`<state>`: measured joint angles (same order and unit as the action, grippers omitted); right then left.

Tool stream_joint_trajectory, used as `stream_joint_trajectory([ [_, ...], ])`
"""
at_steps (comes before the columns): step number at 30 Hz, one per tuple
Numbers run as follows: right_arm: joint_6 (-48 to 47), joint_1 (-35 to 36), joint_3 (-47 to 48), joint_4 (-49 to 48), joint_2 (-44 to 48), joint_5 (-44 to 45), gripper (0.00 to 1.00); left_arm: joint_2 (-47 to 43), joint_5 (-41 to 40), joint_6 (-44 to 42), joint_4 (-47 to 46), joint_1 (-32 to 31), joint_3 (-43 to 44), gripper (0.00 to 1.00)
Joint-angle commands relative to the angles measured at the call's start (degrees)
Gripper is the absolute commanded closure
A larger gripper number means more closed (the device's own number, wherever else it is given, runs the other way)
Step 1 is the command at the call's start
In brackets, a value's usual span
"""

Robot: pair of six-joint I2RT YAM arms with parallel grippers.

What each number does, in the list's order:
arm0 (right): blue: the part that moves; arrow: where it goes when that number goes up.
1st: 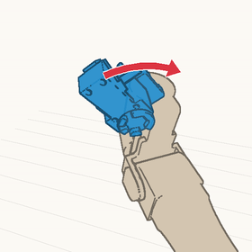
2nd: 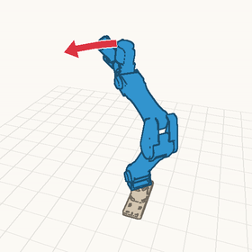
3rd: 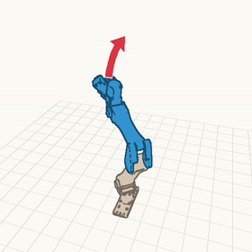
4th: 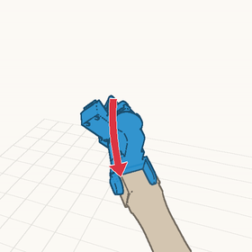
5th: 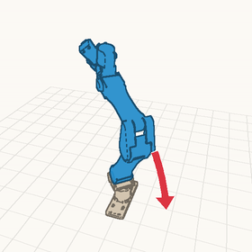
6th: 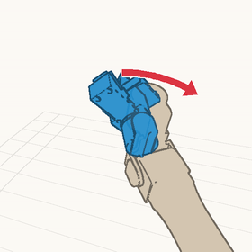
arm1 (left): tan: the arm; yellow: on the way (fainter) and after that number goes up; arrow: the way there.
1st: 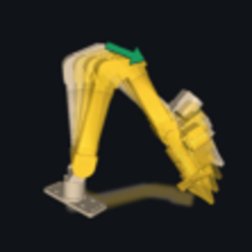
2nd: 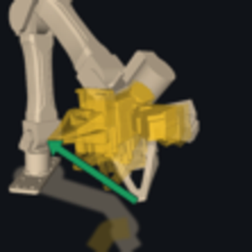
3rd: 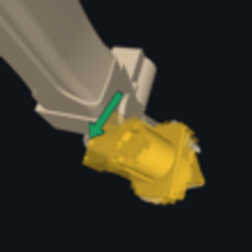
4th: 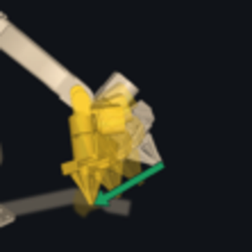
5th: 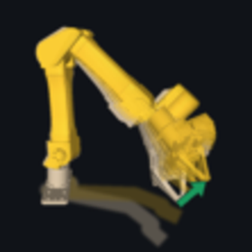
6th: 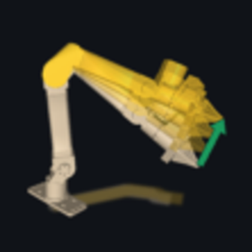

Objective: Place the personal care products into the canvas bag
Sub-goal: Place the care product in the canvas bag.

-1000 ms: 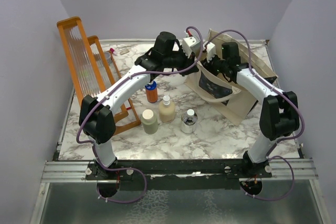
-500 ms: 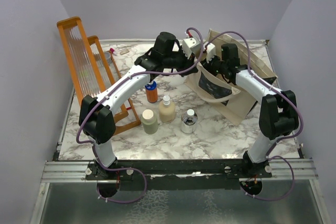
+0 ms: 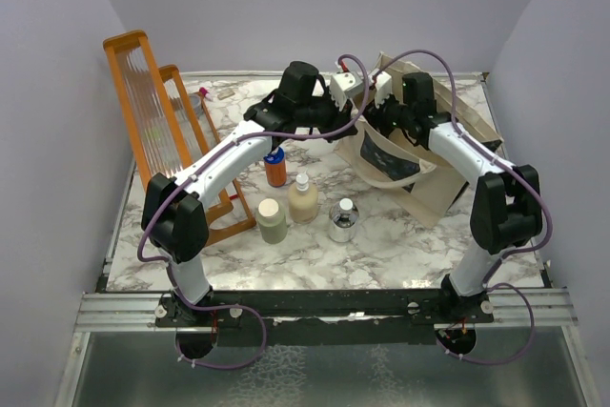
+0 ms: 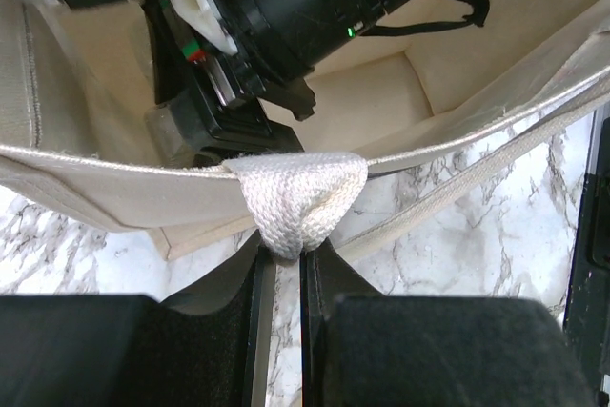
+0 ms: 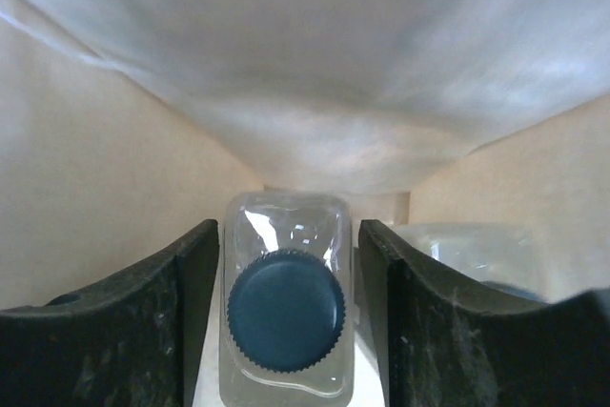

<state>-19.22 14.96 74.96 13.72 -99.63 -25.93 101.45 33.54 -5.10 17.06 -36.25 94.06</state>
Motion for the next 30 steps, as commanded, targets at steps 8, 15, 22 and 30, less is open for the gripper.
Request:
stream_joint_trajectory([
  [8, 0.51, 0.42, 4.4, -0.48, 3.49, -0.6, 0.22, -1.77, -1.11, -0.37, -1.06, -0.18, -0.64, 1.0],
  [15, 0.13, 0.42, 4.45, 0.5, 6.11, 1.47, 0.2, -1.74, -1.02, 0.09, -1.08, -0.15, -0.46, 1.0],
  [22, 0.18, 0.42, 2.21, 0.5, 11.64, 6.17, 0.2, -1.61, -1.33, 0.7, -1.6, -0.23, -0.56, 1.0],
  [30, 1.47, 0.16, 2.87, 2.88, 18.66, 12.21, 0.19, -1.06, -2.09, -0.07, -0.79, -0.17, 1.59, 0.95],
])
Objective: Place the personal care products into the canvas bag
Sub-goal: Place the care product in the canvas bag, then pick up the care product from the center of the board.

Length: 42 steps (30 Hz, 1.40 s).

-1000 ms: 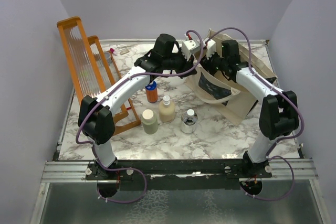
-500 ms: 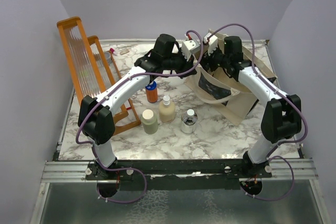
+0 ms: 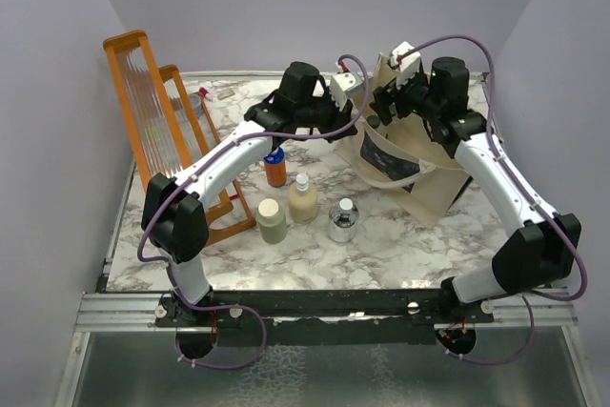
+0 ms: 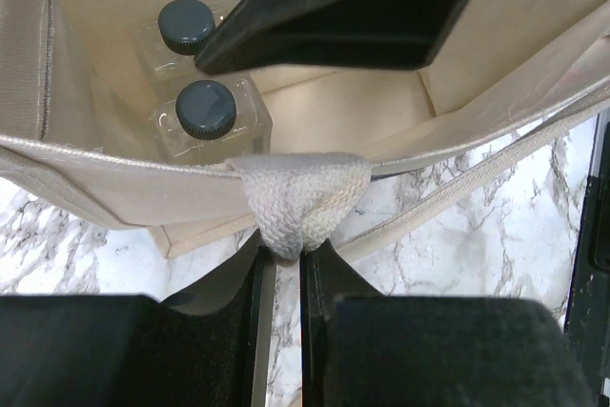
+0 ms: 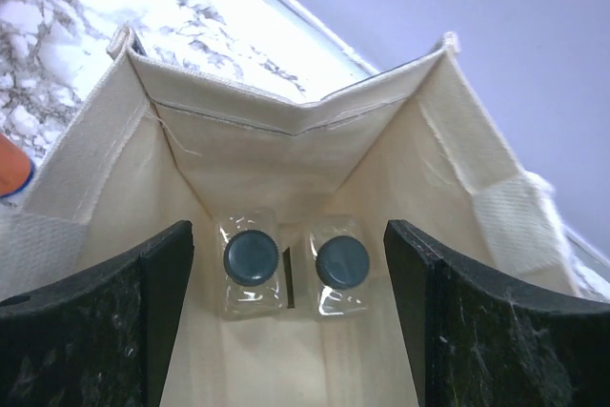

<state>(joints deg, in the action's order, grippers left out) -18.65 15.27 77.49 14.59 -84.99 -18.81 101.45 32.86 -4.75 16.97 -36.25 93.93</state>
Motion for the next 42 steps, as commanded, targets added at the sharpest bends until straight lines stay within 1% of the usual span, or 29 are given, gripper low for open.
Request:
stream_joint_trajectory([
  [1, 0.94, -0.23, 0.79, 2.75, 5.16, 5.25, 0.19, -0.98, -1.39, -0.69, -0.23, -0.26, 2.29, 0.91],
  [5, 0.43, -0.24, 3.63, 6.18, 8.07, 4.38, 0.19, -1.06, -0.91, -2.36, 1.92, -0.21, 4.47, 0.74],
  [7, -0.2, -0.24, 5.76, 8.74, 8.81, 3.44, 0.19, -1.53, -1.12, -3.34, 3.15, -0.17, 5.21, 0.62],
  [10, -1.37, -0.24, 8.46, 12.36, 9.74, 1.18, 0.18, -3.21, -1.82, -4.73, 4.53, -0.16, 5.6, 0.49],
  [12, -2.52, -0.24, 10.03, 14.87, 10.29, -2.3, 0.18, -3.88, -2.36, -5.9, 5.86, -0.15, 6.19, 0.4],
  [15, -3.96, -0.24, 11.76, 18.53, 10.63, -8.76, 0.17, -5.98, -4.06, -8.41, 9.89, -0.23, 8.52, 0.31],
  [19, -4.4, -0.17, 13.38, 21.25, 10.37, -16.78, 0.17, -7.77, -11.47, -10.23, 13.11, -0.05, 11.22, 0.25],
  [25, -4.85, 0.42, 15.17, 23.4, 9.68, -25.17, 0.17, -10.21, -21.22, -13.07, 16.48, 1.01, 14.86, 0.19],
  [31, -10.05, 4.54, 14.74, 28.0, 9.56, -30.64, 0.17, -12.04, -28.67, -14.87, 17.8, 2.99, 17.88, 0.14],
  [34, -14.81, 7.69, 14.41, 31.98, 9.07, -32.32, 0.17, -12.79, -29.7, -14.66, 17.71, 5.0, 18.58, 0.12],
  [37, -19.33, 11.69, 13.57, 35.23, 8.6, -32.69, 0.17, -13.43, -28.8, -13.72, 17.81, 7.89, 18.88, 0.11],
  [40, -22.08, 15.89, 11.64, 37.34, 7.92, -32.1, 0.17, -14.08, -27.81, -13.31, 17.71, 10.16, 18.73, 0.1],
  [42, -23.41, 18.6, 9.17, 37.97, 7.55, -29.67, 0.17, -14.53, -27.16, -13.34, 17.66, 11.09, 18.61, 0.1],
])
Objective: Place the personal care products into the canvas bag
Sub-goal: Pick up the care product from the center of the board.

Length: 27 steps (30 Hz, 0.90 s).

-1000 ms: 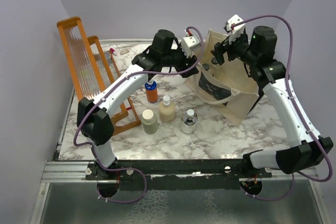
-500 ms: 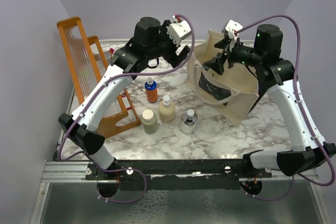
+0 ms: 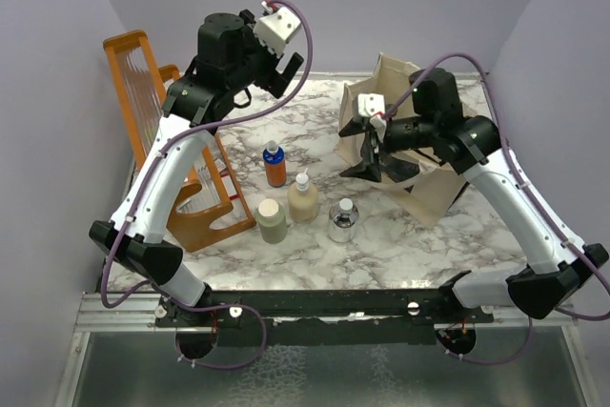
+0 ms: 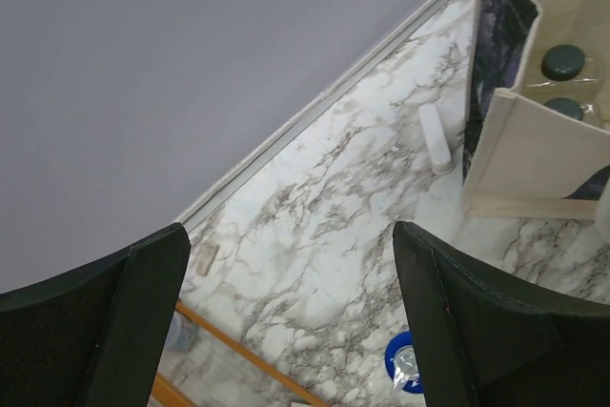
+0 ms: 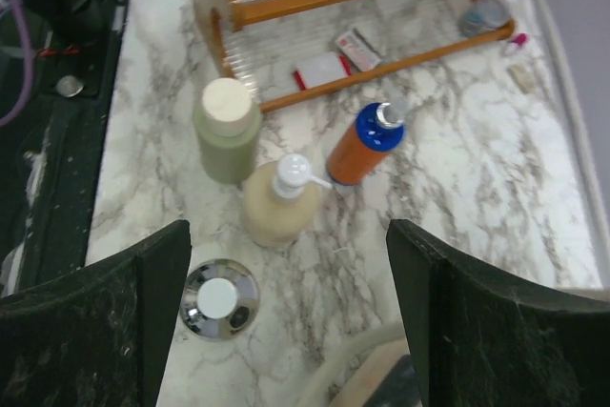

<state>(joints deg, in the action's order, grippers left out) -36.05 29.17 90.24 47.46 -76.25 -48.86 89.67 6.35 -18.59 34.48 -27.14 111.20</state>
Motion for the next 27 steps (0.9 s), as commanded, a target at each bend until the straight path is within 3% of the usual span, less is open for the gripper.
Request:
stream_joint_trajectory([
  [1, -6.41, 6.27, -5.02, 5.03, -1.31, 2.01, 0.17, -2.91, -0.37, 0.4, 0.13, 2.18, 1.44, 0.09],
  [6, -7.67, 10.25, -12.66, 2.48, -1.7, 9.17, 0.17, -3.59, 0.07, 0.0, 0.27, 2.48, 1.49, 0.09],
  [14, -8.08, 10.65, -19.72, -1.44, -1.1, 15.42, 0.17, -3.73, 1.26, -0.36, 0.48, 2.61, 0.81, 0.09],
  [27, -6.9, 10.77, -21.4, -3.4, -2.97, 15.1, 0.2, -4.11, 3.05, -0.73, 1.04, 2.57, -0.37, 0.03],
])
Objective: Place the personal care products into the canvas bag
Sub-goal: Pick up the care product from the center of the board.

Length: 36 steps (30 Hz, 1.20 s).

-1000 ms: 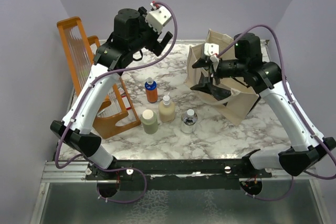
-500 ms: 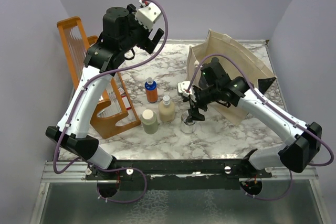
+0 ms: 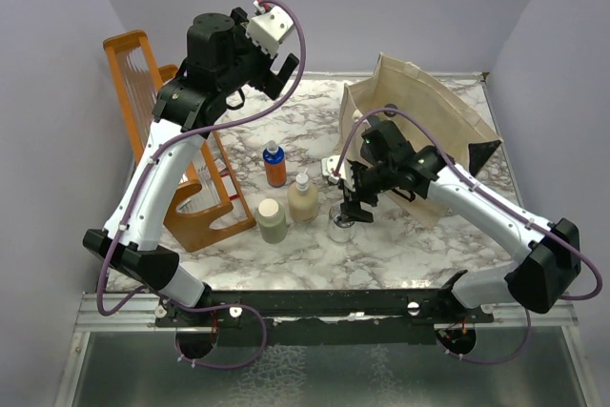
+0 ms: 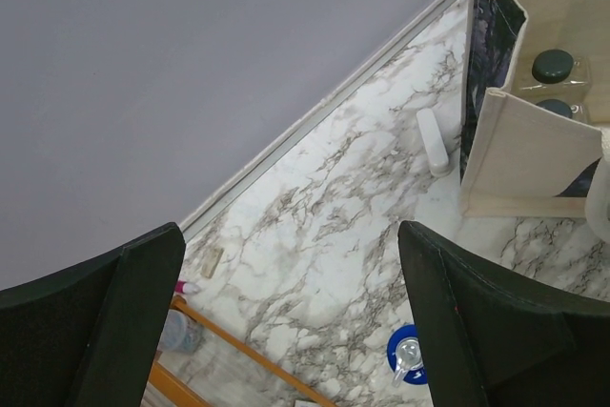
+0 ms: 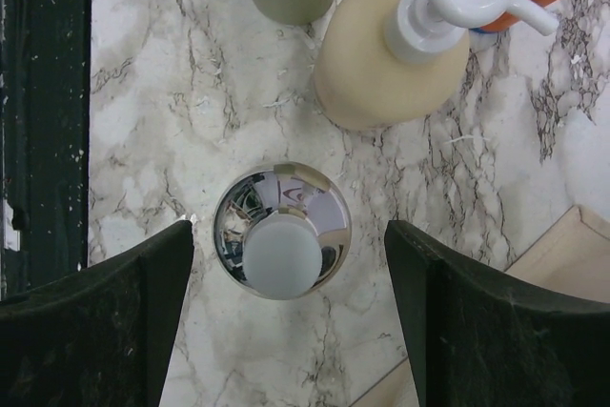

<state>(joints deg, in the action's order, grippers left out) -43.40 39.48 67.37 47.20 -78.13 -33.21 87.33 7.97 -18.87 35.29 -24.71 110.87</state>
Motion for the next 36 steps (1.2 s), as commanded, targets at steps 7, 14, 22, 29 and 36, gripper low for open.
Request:
stream_joint_trajectory([
  [7, 2.0, 1.86, 5.87, -4.13, -4.45, -1.68, 0.21, -2.2, 1.02, -0.99, 0.47, 0.18, -0.36, 0.02],
  [14, 11.45, 2.08, 15.77, -11.36, -8.61, -3.55, 0.22, -2.2, -5.08, 0.95, -1.37, 0.73, 0.7, 0.02],
  [22, 18.69, 2.09, 25.76, -18.37, -18.26, -1.19, 0.22, -2.34, -12.51, 7.06, -4.4, 5.06, 2.7, 0.01],
  [29, 22.11, 2.09, 31.14, -25.39, -27.75, -2.73, 0.22, -3.49, -13.08, 11.75, -5.35, 8.99, 1.66, 0.01],
  [36, 20.91, 2.18, 38.79, -23.55, -37.97, -3.81, 0.26, -5.32, -7.29, 12.52, -5.85, 10.22, 0.99, 0.01],
])
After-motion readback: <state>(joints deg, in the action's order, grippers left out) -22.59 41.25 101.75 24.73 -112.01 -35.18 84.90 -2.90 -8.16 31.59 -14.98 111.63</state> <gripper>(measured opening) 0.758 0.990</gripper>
